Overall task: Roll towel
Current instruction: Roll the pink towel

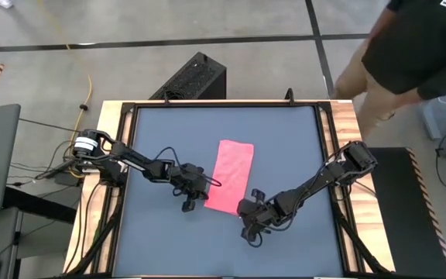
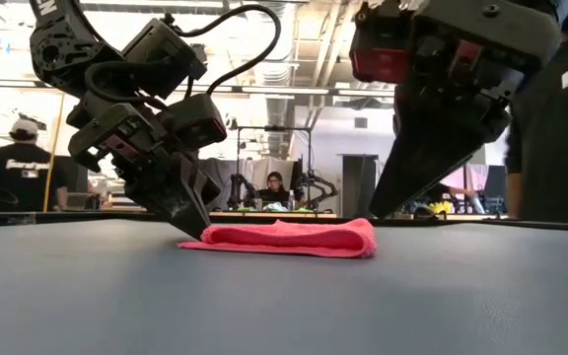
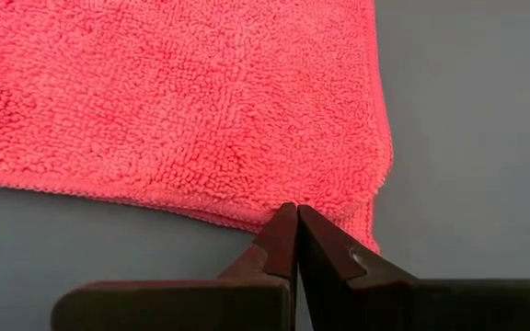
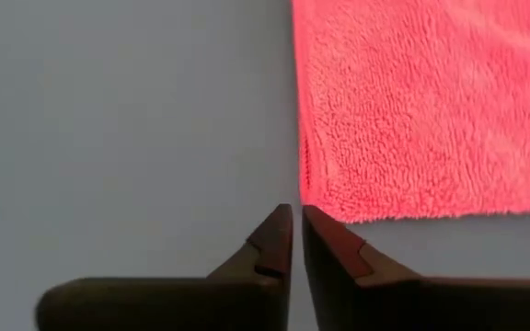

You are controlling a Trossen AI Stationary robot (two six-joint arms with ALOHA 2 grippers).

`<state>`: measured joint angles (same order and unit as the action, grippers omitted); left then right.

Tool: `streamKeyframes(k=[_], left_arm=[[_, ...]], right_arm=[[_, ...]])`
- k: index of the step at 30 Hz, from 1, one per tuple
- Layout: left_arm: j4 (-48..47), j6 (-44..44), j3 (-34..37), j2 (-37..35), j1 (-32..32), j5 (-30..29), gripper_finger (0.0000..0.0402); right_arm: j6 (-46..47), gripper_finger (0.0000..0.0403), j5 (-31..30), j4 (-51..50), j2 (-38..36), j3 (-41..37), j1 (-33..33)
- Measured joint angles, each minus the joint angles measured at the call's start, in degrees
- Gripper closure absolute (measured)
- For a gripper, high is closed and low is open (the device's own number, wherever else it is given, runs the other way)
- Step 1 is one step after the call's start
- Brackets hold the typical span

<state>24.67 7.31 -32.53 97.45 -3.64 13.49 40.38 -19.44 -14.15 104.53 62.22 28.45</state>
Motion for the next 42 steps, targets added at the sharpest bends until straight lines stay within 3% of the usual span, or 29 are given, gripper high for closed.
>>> streamKeyframes(k=[8, 15, 21, 26, 31, 35, 42], left_arm=[[0.3, -1.6, 0.1, 0.0, 0.0, 0.8, 0.0401], [2.0, -3.0, 0.1, 0.0, -0.1, 2.4, 0.0401], [1.7, -4.6, 0.1, -2.4, 0.0, 2.9, 0.0401], [1.7, -6.8, 0.1, -5.5, -0.4, 8.8, 0.0402], [0.3, -9.6, 0.1, -5.2, -3.0, 7.3, 0.0394], [1.3, -15.8, 0.1, -4.7, -4.0, 4.8, 0.0361], [0.4, -23.5, 0.1, -4.5, -4.9, 0.7, 0.0265]], right_arm=[[-11.6, 0.0268, 0.0, 0.0, 0.0, 0.0, 0.0], [-13.0, 0.0224, 0.0, 1.2, 2.3, 0.0, -0.1], [-13.5, 0.0233, -0.3, 2.3, 3.7, 0.0, -0.9], [-13.7, 0.025, -0.3, 2.2, 3.6, 0.0, -1.8], [-13.9, 0.0269, -0.3, 2.2, 3.6, 0.0, -2.4], [-13.9, 0.0285, -0.3, 2.4, 3.6, 0.0, -2.4], [-13.9, 0.0296, -0.2, 2.4, 3.6, 0.0, -2.4]])
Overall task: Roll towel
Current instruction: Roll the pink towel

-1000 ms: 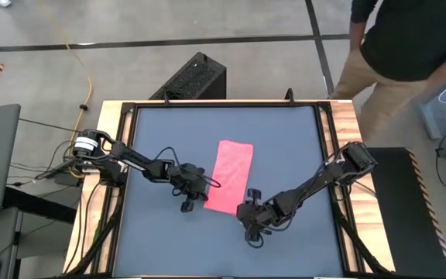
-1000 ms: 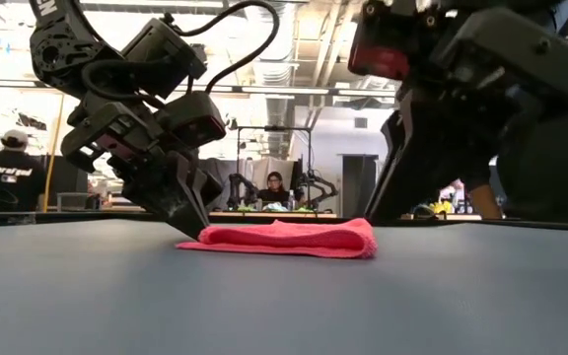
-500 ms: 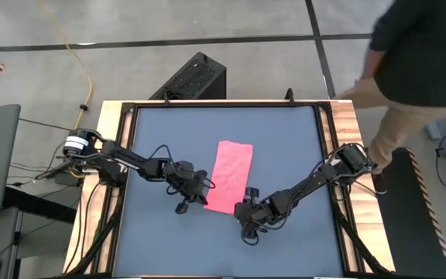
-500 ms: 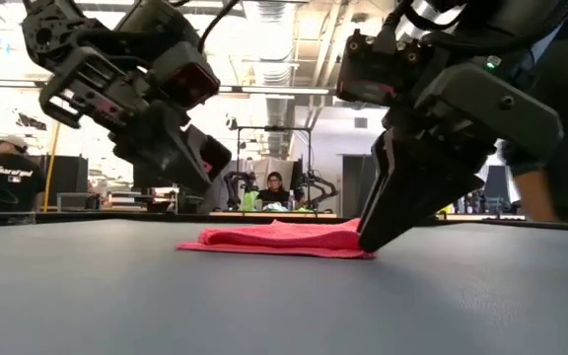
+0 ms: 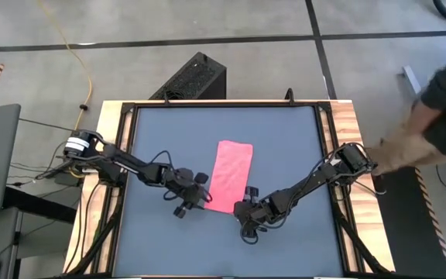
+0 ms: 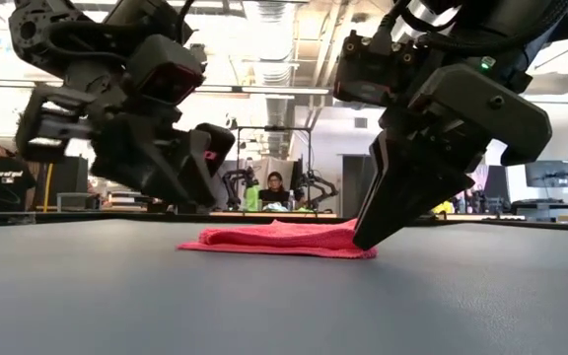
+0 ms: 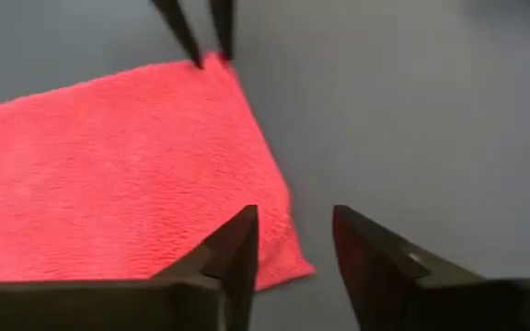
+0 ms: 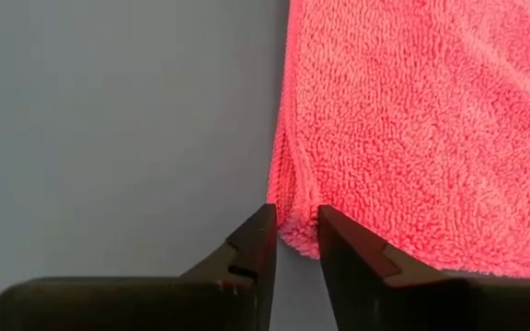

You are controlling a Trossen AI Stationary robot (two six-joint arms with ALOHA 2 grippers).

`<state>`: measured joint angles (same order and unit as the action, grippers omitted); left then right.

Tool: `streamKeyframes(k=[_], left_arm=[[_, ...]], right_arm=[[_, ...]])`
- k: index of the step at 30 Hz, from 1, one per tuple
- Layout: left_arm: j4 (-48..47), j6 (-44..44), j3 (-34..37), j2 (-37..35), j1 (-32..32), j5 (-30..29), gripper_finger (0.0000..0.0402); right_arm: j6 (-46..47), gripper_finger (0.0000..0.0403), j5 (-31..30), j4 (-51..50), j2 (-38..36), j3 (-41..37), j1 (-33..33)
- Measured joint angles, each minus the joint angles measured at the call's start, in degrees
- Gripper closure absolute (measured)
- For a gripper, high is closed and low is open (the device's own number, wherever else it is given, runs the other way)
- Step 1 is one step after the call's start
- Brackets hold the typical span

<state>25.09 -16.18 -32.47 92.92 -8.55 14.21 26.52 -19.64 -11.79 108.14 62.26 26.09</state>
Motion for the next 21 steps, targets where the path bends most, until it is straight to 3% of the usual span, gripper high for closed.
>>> streamKeyframes(k=[8, 16, 21], left_arm=[[-3.0, -3.2, 0.0, 1.2, -1.2, -3.8, 0.0205], [-1.0, -1.4, -0.1, 5.0, -1.2, -2.6, 0.021], [-2.4, -0.3, -0.1, 5.6, -1.2, -2.6, 0.0237]], right_arm=[[0.0, 0.0296, 0.0, -0.1, 0.0, 0.0, 0.0], [0.7, 0.0296, 0.3, 0.0, 0.0, 0.0, 0.0], [3.0, 0.0296, 0.3, -0.4, 0.0, 0.0, 0.0]])
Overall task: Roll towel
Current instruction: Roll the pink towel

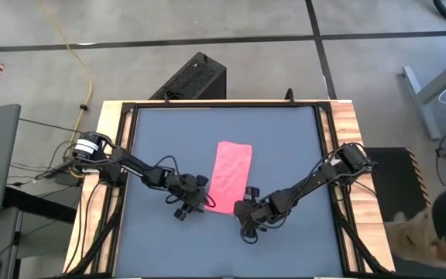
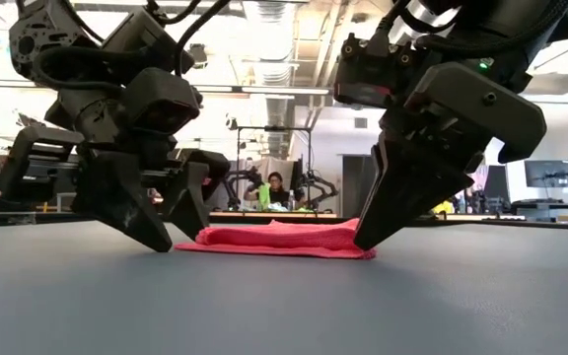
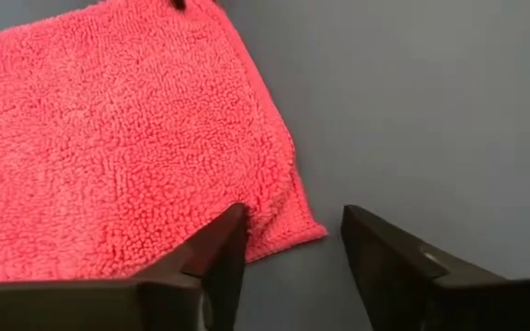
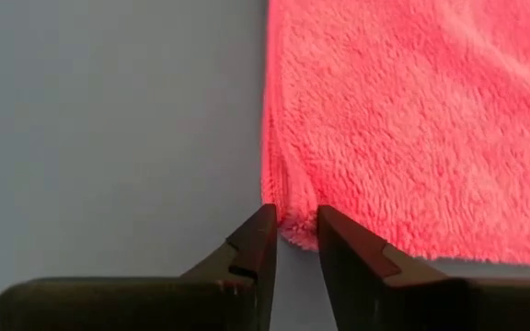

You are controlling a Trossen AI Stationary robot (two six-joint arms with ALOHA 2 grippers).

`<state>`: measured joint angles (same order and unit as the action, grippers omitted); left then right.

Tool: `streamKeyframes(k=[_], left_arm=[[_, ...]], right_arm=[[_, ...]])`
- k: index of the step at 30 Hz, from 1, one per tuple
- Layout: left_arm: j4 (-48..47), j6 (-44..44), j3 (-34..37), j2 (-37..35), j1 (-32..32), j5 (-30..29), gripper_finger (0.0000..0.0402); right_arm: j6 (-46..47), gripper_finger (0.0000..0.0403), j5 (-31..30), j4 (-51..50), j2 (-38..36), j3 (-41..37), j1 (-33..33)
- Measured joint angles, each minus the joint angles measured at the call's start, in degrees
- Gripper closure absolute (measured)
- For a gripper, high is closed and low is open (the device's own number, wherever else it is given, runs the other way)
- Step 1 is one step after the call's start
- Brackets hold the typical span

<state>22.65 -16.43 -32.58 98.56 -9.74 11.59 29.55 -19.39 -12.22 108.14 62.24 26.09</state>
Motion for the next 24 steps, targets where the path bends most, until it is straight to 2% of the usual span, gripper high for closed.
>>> streamKeyframes(k=[4, 11, 19, 24], left_arm=[[-0.9, 0.5, 0.0, 0.0, -0.1, -1.0, 0.0284], [-2.0, 3.9, -0.1, 0.0, 0.0, -3.1, 0.0389], [-2.3, 5.0, -0.1, 0.0, 0.0, -3.1, 0.04], [-2.4, 6.5, 0.0, 0.0, 0.0, -3.1, 0.0401]], right_arm=[[2.2, 0.0296, 0.0, -0.5, 0.0, 0.0, 0.1], [8.6, 0.0296, 0.1, -2.3, 0.0, -0.1, 2.6], [6.1, 0.0296, -1.1, -0.6, -0.1, -0.9, 3.1], [-1.0, 0.0292, -2.4, -0.9, -0.1, 0.3, 3.0]])
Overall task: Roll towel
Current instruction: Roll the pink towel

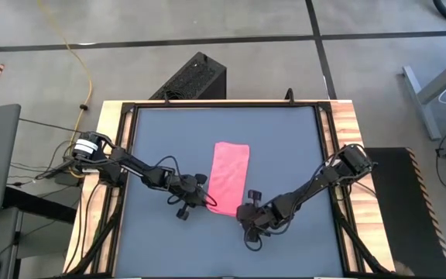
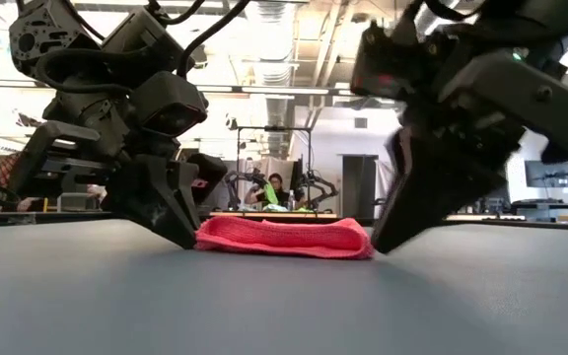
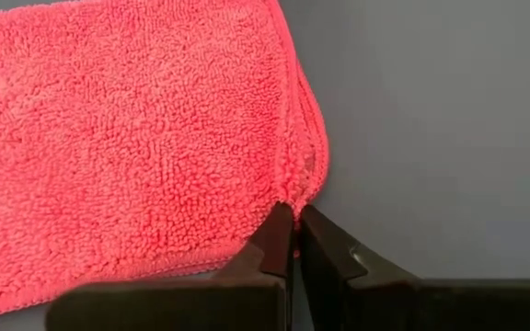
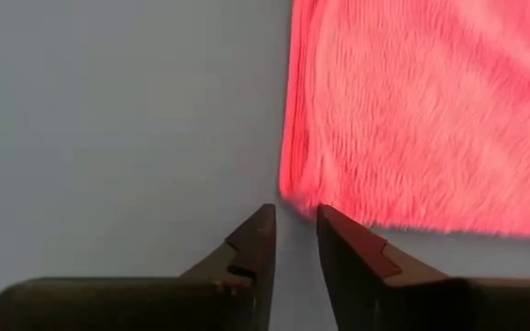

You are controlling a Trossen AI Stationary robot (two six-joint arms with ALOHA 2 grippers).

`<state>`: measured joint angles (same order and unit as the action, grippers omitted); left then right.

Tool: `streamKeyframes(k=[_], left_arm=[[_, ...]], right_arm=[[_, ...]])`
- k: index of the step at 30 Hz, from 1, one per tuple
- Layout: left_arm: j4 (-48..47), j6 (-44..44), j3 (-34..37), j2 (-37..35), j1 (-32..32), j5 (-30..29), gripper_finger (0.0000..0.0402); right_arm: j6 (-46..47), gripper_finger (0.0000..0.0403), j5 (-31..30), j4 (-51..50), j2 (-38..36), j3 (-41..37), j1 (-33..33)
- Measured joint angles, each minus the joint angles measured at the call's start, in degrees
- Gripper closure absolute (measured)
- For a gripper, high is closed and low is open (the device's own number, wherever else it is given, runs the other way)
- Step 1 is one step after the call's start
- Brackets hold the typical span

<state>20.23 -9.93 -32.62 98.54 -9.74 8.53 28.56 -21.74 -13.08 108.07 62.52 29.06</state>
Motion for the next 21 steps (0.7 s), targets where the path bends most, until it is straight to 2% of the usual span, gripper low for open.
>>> streamKeyframes(k=[4, 12, 21], left_arm=[[0.0, 1.4, 0.0, 0.0, 0.0, 0.9, 0.0401], [0.0, 2.5, 0.0, 0.0, 0.0, 1.0, 0.0401], [0.1, 5.1, 0.1, 0.1, 0.0, 1.2, 0.0401]], right_arm=[[-3.5, 0.0279, -2.7, 0.0, 0.0, 0.7, 0.1], [-6.4, 0.0246, -2.6, 0.0, 0.0, 0.7, 0.0], [-6.5, 0.0248, 0.6, 4.0, 0.0, -2.8, -1.1]])
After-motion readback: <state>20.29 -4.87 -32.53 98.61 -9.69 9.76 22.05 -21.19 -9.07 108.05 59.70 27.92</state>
